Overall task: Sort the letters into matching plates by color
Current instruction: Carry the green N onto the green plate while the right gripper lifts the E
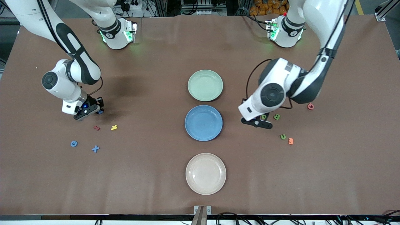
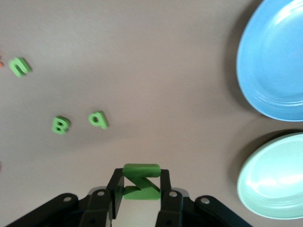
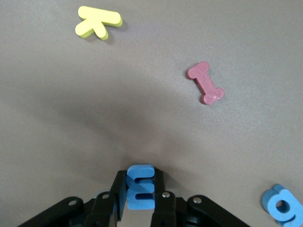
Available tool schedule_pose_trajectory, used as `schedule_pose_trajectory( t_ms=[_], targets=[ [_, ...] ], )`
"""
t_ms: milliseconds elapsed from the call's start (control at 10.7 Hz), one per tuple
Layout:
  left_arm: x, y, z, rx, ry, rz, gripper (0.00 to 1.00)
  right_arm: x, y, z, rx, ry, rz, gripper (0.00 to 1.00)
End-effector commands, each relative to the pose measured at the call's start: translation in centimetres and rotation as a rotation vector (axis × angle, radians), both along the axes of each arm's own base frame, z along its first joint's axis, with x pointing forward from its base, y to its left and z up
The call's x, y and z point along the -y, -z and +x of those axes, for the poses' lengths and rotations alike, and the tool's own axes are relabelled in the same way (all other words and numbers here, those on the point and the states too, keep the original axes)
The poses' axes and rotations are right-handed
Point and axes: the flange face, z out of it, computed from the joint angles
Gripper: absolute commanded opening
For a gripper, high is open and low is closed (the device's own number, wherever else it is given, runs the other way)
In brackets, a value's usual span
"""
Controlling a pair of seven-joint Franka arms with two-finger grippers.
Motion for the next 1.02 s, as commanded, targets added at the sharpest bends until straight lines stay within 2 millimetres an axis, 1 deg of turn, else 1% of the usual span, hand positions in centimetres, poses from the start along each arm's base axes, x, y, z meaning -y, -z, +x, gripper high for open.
schedule_pose_trajectory(
  t_ms=[0, 93, 280, 373, 466, 652, 839, 932],
  targets=[
    [5.7, 0.2, -4.3, 0.007, -0.087, 0.065, 0.0, 0.2, -1.2, 1.1, -0.002, 0.059, 0.005, 0.13],
    [7.3, 0.9, -5.5, -0.003, -0.101, 0.072, 0.0, 0.1, -1.6, 1.6, -0.007, 0.086, 0.007, 0.12],
    [9.6, 1.5, -7.5, -0.036, -0.146, 0.067, 0.0, -0.1, -3.3, 2.5, -0.021, 0.184, 0.012, 0.12],
    [11.1, 2.0, -8.6, -0.042, -0.168, 0.067, 0.0, -1.3, -4.4, 3.2, -0.032, 0.254, 0.013, 0.12],
    [12.2, 2.6, -9.5, -0.043, -0.182, 0.077, 0.0, -2.9, -5.6, 4.5, -0.043, 0.327, 0.014, 0.12],
    [13.4, 4.7, -10.0, -0.04, -0.234, 0.078, 0.0, -7.2, -8.8, 7.4, -0.092, 0.426, 0.011, 0.12],
    [15.9, 6.1, -11.6, -0.051, -0.312, 0.048, 0.0, -12.9, -12.3, 10.2, -0.108, 0.484, 0.004, 0.12],
    [16.4, 6.9, -11.6, -0.058, -0.366, 0.029, 0.0, -15.5, -13.4, 11.1, -0.102, 0.498, 0.005, 0.13]
  ],
)
